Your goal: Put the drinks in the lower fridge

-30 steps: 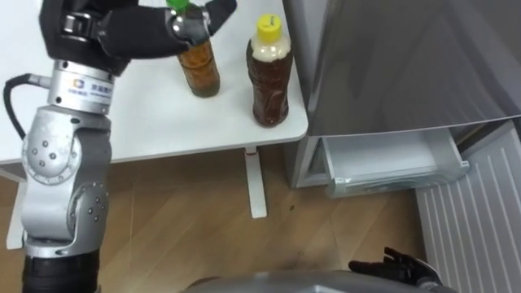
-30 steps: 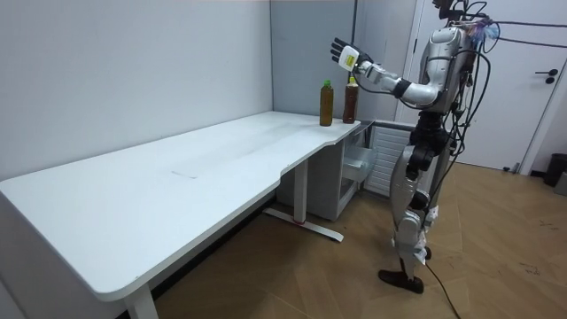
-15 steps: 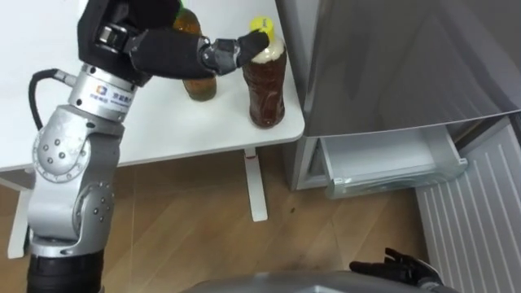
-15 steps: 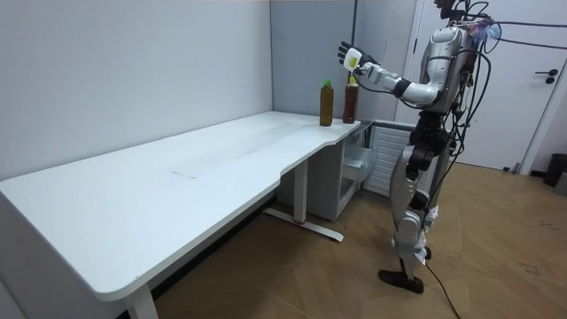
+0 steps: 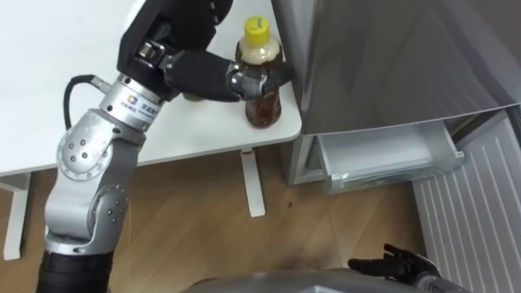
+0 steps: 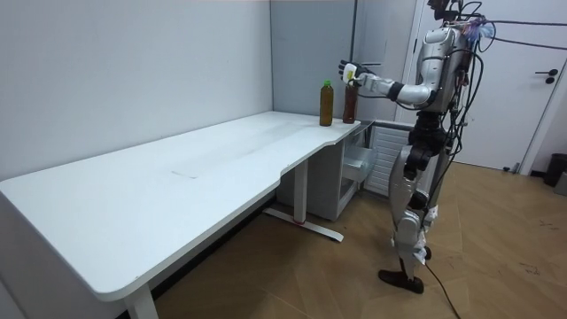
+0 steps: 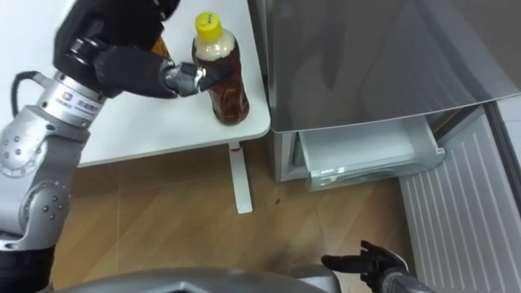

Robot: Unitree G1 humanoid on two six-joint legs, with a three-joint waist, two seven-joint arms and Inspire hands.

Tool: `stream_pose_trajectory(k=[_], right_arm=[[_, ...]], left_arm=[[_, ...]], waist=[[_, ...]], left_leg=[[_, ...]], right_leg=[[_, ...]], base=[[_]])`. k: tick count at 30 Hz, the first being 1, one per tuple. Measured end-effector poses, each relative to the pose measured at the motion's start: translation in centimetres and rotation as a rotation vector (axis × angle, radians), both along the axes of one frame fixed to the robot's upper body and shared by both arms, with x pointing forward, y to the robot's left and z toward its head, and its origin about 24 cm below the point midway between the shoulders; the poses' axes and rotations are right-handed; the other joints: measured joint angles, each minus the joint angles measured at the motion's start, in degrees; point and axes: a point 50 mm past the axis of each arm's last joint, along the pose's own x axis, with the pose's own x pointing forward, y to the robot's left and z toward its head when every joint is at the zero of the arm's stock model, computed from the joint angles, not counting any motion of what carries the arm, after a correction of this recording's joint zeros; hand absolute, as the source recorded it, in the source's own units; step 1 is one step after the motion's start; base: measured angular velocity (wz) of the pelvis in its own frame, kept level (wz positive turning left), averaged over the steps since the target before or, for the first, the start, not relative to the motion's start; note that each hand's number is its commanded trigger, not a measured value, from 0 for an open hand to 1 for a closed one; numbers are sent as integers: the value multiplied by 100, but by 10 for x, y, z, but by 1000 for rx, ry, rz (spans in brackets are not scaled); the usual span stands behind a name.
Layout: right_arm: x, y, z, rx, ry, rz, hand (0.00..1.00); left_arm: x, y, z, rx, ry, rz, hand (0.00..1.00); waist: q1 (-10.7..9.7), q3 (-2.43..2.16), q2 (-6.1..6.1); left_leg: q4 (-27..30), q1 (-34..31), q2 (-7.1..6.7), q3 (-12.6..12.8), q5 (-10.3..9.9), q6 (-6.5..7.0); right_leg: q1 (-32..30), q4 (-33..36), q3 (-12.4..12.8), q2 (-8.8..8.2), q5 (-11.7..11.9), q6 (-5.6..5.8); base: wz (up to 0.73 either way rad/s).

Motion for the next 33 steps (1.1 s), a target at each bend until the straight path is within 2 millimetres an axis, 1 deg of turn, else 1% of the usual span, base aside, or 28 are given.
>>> stream_pose_trajectory(k=[3, 9, 25, 33], right_arm=[[0, 0, 0, 0, 0, 1, 0], [2, 0, 0, -17, 7, 6, 0], [4, 1, 0, -41, 6, 5, 0], [4, 2, -1, -48, 10, 8, 0]], left_arm=[[0, 0, -3, 29, 16, -5, 0], [1, 1, -5, 32, 24, -14, 0], [5, 6, -24, 21, 109, 16, 0], [5, 5, -24, 18, 109, 16, 0]], waist=[[-4, 4, -6], [-1, -1, 1], [29, -8, -4], [27, -33, -10]], left_leg=[[-4, 0, 0, 7, 0, 0], [1, 3, 1, 7, 0, 1], [10, -4, 1, 5, 5, 8], [31, -2, 2, 4, 5, 8]], right_leg=[[-3, 0, 5, 0, 0, 0], [4, 5, 2, 0, 0, -1], [-9, 8, 6, 1, 0, -1], [1, 13, 5, 1, 2, -4]], base=[[0], [0], [0], [0]])
